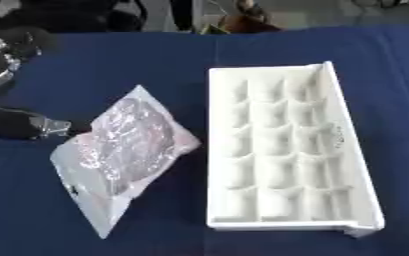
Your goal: Pick up objects on the table and place them in the box.
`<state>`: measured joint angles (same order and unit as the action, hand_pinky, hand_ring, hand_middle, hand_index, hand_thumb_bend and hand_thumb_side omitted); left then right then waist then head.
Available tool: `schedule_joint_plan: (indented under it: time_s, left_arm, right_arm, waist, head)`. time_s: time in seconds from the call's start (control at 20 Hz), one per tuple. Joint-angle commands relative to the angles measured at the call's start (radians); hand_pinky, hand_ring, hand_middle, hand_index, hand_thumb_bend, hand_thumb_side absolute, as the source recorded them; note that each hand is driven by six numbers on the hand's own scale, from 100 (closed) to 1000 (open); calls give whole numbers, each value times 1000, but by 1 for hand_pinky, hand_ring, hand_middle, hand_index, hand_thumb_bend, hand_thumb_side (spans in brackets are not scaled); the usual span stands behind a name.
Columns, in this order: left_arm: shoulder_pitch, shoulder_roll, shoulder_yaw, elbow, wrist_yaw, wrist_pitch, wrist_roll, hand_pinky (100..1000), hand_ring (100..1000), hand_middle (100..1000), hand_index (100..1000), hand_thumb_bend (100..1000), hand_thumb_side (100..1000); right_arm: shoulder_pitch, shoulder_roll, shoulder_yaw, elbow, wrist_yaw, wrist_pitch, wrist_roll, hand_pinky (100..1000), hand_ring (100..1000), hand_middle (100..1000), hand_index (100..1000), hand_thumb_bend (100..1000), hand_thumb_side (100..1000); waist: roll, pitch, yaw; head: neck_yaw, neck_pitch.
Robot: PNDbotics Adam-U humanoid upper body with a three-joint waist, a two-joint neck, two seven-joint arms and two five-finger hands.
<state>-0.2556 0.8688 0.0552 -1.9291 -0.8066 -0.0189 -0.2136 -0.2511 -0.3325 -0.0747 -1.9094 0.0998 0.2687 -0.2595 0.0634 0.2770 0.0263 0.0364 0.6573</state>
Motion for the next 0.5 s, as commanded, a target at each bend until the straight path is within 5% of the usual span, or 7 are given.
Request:
schedule_joint_plan:
  time_s: [0.05, 0.2, 0.5]
  left_arm:
    - [-25, 46, -4, -3, 40, -1, -2, 822, 871, 878, 911, 922, 879]
    - [-72, 49, -34, 38, 67, -2, -13, 708, 713, 861, 916, 935, 878]
    - [-221, 29, -161, 149, 44, -69, -152, 733, 675, 866, 943, 936, 871]
  right_arm:
    - [-2, -23, -2, -11, 2, -1, 3, 875, 879, 835, 948, 100, 910]
    - [-1, -22, 0, -10, 2, -2, 6, 874, 879, 836, 949, 100, 910]
    - [-1, -18, 7, -8, -1, -2, 13, 874, 879, 836, 949, 100, 913]
  waist:
    - [-2, -18, -1]
    - [-3, -20, -1]
    - [-12, -20, -8]
  head:
    - [-7, 3]
    - [-3, 4]
    - [7, 4]
